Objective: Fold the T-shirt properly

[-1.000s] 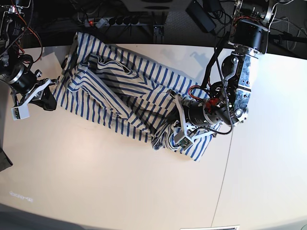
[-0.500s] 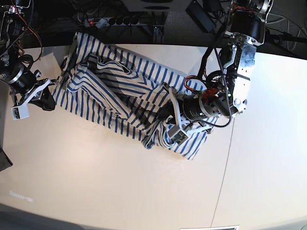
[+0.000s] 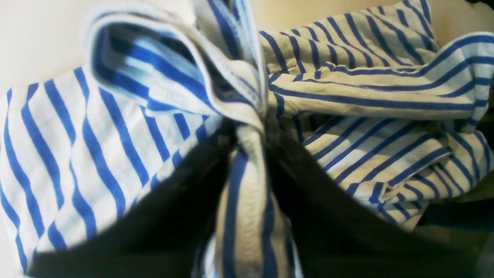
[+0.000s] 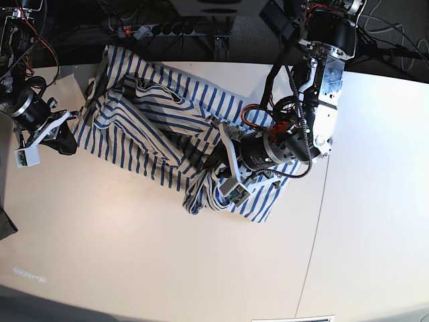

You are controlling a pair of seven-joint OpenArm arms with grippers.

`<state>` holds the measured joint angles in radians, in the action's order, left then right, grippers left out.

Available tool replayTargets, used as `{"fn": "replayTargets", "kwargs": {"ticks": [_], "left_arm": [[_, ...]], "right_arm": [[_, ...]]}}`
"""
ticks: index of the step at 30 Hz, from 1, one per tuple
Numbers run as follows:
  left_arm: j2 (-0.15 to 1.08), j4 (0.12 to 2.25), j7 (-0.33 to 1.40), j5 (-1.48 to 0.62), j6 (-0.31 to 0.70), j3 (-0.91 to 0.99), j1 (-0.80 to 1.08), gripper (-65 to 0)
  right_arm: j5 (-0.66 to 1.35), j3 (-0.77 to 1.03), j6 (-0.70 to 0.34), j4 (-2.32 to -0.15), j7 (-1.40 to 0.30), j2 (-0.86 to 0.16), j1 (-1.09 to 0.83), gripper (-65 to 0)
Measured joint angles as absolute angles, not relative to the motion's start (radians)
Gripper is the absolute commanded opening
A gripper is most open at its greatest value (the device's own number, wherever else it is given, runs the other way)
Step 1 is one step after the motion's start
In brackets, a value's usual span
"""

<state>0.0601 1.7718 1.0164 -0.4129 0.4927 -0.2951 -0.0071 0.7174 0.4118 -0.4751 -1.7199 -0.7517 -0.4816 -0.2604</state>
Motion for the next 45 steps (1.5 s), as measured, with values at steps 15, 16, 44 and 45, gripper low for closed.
{"fn": "replayTargets", "kwargs": {"ticks": [15, 16, 44, 45], "left_arm": [[-0.014, 1.773, 1.005, -0.458, 0.492, -0.295, 0.024, -34.6], [-0.013, 1.773, 1.005, -0.447, 0.493, -0.295, 0.021, -34.7], [0.213, 1.774, 0.945, -0.393, 0.493, -0.191, 0.000, -58.1], [0.214, 1.774, 0.945, -0.393, 0.493, -0.191, 0.000, -58.1]], "right_arm": [[0.717, 0.412, -0.475, -1.719, -0.741, -0.482, -0.260, -65.0], [0.717, 0.412, -0.475, -1.719, -0.741, -0.482, -0.260, -65.0], [0.896, 0.501, -0.475, -1.719, -0.836, -0.559, -0.537, -22.8], [0.906, 0.501, -0.475, -1.719, -0.836, -0.559, -0.556, -22.8]]}}
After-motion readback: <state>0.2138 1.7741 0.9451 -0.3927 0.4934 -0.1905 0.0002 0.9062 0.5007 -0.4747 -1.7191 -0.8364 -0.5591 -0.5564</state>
